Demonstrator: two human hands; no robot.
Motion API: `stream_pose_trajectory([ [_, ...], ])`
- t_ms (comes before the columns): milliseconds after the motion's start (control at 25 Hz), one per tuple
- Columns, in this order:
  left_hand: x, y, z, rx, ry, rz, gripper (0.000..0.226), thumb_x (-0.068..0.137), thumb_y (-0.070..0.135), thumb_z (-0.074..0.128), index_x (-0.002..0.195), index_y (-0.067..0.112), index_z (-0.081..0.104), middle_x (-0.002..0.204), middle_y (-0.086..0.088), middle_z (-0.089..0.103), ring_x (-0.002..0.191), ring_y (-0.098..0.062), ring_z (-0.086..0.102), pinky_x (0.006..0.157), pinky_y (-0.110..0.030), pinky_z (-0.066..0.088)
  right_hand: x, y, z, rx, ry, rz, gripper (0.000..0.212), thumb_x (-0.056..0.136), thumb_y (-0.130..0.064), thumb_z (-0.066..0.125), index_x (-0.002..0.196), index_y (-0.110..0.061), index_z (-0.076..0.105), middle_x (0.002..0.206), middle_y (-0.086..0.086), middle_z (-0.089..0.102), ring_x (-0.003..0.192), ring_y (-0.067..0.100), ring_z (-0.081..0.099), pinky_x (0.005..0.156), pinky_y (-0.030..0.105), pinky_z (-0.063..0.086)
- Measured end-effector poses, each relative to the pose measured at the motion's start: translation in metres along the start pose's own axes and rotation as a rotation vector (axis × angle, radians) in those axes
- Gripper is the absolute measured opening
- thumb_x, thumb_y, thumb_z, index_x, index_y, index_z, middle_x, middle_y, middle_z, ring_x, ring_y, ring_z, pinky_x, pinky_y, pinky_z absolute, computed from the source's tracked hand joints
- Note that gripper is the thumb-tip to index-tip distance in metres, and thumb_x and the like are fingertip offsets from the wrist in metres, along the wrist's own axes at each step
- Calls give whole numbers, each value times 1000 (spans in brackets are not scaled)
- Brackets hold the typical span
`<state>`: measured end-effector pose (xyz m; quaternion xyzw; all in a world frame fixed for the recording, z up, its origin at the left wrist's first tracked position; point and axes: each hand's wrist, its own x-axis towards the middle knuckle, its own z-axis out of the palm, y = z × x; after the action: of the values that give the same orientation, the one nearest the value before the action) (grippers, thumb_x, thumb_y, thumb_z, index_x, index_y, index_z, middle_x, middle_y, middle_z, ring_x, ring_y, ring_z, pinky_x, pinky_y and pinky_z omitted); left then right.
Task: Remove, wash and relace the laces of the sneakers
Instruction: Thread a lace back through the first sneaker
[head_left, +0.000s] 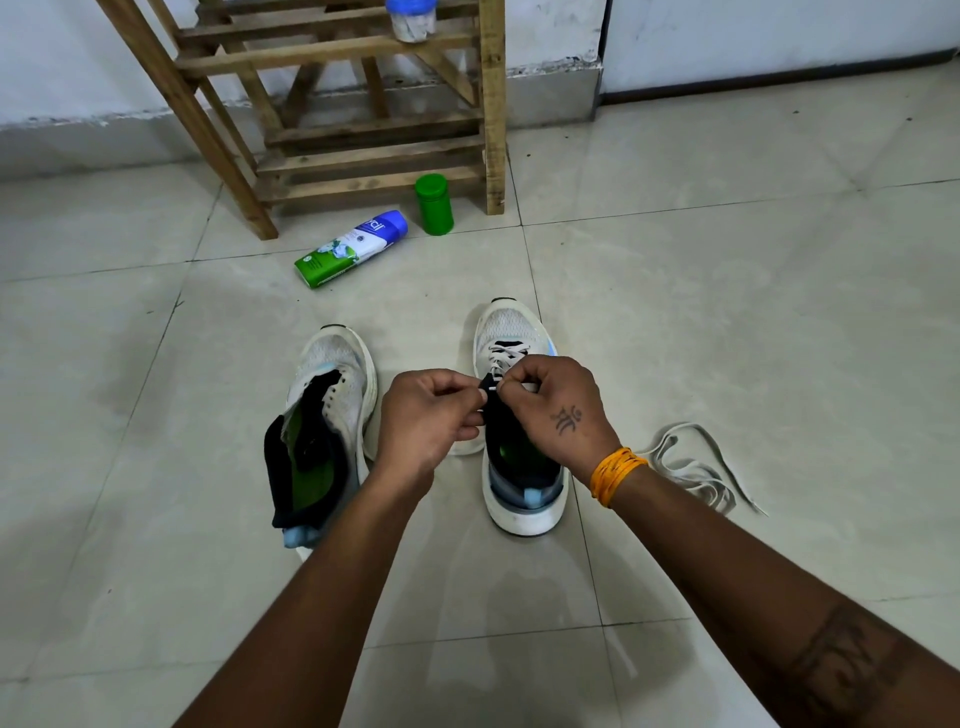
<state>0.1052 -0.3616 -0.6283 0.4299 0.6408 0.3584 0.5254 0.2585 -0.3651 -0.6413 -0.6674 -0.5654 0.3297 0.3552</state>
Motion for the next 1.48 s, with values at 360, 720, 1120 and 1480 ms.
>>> stream_pose_trajectory([
  [360,-19,-15,21,243,183,377,11,78,21,70,81,22,81,69,11,74,68,-8,73,70,-40,61,8,-20,1,269,-71,488,25,59,-25,65,43,-14,50,51,2,49,57,24,49,59,35,41],
  [720,-10,-21,19,152,149,268,25,78,29,61,92,31,82,81,14,77,79,-8,75,80,-42,62,6,-14,-10,451,-174,481,26,86,-3,73,64,-14,64,50,-4,55,41,8,49,39,15,34],
  [1120,9,-6,7,202,7,203,17,92,7,67,81,20,74,76,0,74,69,-17,75,76,-40,63,2,8,-5,165,-52,51,7,83,-25,83,81,-22,77,79,-9,69,77,7,64,77,31,53],
  [1480,21,-31,1,39,75,-223,17,93,3,45,85,7,60,82,-21,72,58,-28,72,62,-38,60,-30,34,-4,-266,315,-114,23,86,-27,71,83,-24,48,78,-7,51,71,18,50,58,34,40],
])
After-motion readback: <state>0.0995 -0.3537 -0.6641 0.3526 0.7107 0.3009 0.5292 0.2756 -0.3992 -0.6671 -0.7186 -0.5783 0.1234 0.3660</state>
